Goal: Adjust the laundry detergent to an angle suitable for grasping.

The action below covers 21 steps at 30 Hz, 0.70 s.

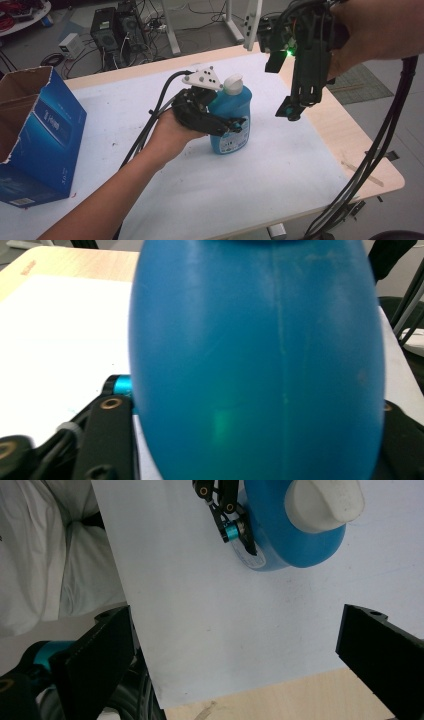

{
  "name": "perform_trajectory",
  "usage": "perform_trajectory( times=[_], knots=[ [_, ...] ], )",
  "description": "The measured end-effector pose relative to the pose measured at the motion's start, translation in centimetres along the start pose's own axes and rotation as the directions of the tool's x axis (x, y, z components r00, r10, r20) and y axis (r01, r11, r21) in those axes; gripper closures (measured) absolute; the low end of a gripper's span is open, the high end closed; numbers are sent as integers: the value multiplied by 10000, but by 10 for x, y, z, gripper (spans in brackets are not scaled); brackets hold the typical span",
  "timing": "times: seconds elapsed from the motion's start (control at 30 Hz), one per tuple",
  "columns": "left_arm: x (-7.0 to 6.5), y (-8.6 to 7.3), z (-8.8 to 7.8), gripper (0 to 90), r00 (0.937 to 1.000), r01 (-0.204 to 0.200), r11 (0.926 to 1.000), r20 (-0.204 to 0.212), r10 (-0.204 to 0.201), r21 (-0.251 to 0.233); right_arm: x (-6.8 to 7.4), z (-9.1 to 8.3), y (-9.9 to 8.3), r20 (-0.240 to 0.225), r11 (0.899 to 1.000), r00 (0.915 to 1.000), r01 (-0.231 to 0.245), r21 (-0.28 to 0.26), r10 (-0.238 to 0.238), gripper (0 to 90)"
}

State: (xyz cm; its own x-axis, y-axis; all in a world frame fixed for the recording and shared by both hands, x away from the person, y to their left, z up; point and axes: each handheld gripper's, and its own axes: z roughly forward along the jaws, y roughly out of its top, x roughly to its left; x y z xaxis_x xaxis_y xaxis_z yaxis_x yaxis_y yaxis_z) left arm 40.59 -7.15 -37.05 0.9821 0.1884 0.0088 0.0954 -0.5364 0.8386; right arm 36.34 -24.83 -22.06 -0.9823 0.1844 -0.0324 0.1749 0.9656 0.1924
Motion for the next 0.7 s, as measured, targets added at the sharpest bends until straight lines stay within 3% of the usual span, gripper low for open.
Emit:
perform_trajectory(
  times=[0.4, 0.5, 0.7],
  knots=[
    [4, -1, -4, 440, 9996, -118, 9999, 249, 120, -91, -2, 1, 0, -14, 10000, 10000, 11, -10, -11, 19],
    [7, 0, -10, 441, 9994, -42, 9996, 339, 51, -278, -2, 1, 1, -15, 10000, 10000, -20, -7, 20, 19],
    [14, 8, -29, 440, 9985, -261, 9987, 469, 282, -431, -1, 1, 2, -9, 10000, 10000, 4, -9, -4, 19]
  ],
)
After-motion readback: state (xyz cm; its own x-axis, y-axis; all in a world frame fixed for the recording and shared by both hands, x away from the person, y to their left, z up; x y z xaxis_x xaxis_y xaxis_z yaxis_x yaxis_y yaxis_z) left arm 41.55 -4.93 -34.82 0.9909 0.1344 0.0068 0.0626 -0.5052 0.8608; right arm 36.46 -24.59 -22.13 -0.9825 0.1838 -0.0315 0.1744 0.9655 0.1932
